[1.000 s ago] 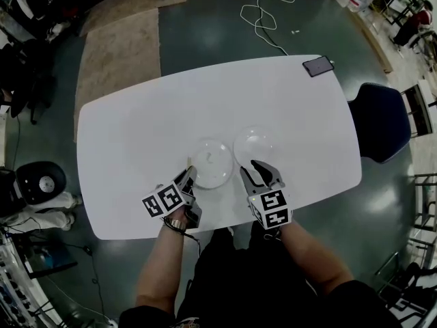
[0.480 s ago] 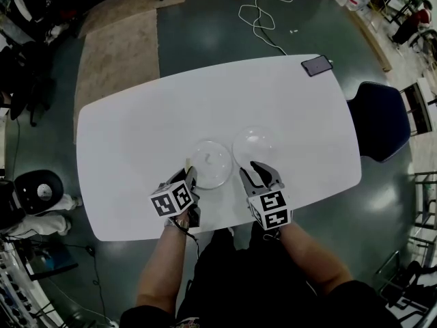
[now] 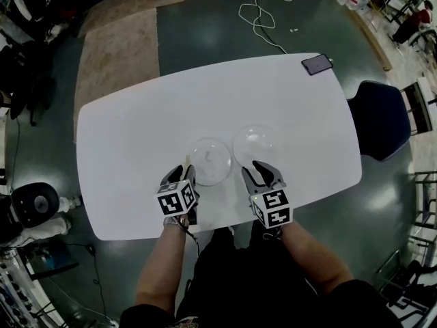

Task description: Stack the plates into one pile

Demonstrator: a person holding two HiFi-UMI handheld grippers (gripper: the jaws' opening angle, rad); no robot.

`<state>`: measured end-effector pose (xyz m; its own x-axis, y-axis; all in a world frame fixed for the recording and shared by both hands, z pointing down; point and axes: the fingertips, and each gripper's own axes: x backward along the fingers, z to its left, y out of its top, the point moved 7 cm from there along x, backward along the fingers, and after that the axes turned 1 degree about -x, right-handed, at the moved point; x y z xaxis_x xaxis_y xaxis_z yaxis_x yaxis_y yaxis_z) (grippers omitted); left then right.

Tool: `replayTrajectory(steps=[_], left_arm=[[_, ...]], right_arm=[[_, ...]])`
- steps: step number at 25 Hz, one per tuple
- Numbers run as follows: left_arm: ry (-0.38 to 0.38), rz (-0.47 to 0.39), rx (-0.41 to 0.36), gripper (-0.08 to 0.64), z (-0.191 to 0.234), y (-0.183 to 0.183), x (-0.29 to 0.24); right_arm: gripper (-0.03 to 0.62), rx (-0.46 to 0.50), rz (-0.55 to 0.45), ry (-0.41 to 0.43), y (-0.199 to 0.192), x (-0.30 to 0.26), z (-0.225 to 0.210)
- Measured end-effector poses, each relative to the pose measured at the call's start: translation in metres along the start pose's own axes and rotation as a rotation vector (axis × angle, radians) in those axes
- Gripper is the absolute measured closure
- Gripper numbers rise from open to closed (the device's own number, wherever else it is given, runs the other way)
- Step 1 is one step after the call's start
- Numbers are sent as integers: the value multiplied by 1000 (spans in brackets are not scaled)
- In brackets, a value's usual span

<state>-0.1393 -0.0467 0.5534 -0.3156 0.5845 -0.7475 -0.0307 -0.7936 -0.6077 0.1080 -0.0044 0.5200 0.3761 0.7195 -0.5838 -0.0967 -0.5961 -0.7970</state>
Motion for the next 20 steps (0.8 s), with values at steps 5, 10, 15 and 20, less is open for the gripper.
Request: replayTrajectory(steps=[5, 10, 15, 20], left_arm=[[13, -59, -70, 357, -3, 11, 10], [-11, -142, -190, 347, -24, 32, 21], [-63, -211, -326, 348, -60, 46, 29], [-135, -227, -378, 348, -97, 51, 33]], right_arm=[[445, 4, -15, 2, 5, 2, 0], [437, -3, -32, -11, 11, 3, -10], [434, -7, -60, -35, 20, 10, -24], [431, -3, -89, -61, 33, 24, -42]])
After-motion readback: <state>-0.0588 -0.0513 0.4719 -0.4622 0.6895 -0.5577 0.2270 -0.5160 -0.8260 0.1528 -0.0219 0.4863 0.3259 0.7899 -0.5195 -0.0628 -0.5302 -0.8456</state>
